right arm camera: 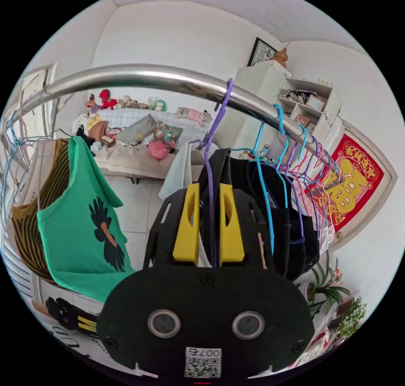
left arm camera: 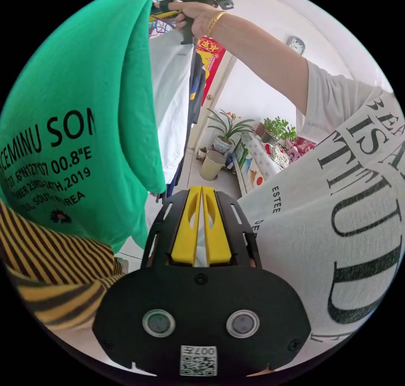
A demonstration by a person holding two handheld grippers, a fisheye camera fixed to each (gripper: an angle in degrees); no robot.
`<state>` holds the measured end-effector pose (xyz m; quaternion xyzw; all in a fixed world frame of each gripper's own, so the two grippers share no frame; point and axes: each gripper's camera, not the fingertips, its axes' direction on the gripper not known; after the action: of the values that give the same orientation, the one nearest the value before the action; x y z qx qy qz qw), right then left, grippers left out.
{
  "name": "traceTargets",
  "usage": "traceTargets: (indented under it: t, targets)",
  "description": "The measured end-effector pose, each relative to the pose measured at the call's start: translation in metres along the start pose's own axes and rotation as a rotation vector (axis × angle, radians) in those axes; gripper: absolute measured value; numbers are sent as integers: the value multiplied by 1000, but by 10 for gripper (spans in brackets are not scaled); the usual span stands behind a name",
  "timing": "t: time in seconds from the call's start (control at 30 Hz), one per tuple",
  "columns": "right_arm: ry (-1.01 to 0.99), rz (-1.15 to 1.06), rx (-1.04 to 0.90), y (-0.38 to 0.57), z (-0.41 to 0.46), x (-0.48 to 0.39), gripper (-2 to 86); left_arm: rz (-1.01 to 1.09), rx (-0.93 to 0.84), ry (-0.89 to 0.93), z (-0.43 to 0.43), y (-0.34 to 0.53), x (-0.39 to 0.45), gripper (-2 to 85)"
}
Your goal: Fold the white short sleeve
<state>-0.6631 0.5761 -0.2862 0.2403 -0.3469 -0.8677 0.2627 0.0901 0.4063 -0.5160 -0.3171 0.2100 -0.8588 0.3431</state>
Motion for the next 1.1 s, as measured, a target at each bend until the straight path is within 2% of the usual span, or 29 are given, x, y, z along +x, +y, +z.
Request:
traceTargets:
  t: [0.1,0.3,0.4,0.57,0.7,0.83,1.0,1.1]
  targets:
    - [-9,-17,-23,-11,12,-4,5,-26,1,-48,-2,10,-2,-9]
    - [-30,11,80,-19,-5,5,-3,-70,15,-100,-9,25,-8,5]
    - [-30,-9,49,-31,8,2,-4,-76,33,-125,-14,24,-11,20]
    - [-153,52,-122,-64,57,20,-4,-94,60,-114,-12,13,-21,31]
    - [-158,4,-165,-83,70,16,-4,-80,63,-104,-5,4,-20,28]
    - [-211,105,14,-75,58,32,-4,-66,65,-109,-3,3,-17,19]
    - [-244,134,48,-84,63,37,-4,-91,70,-132,-7,15,-24,9]
    - [-309,196,151,-86,52,57,-4,-111,81,-161,-15,23,-32,8]
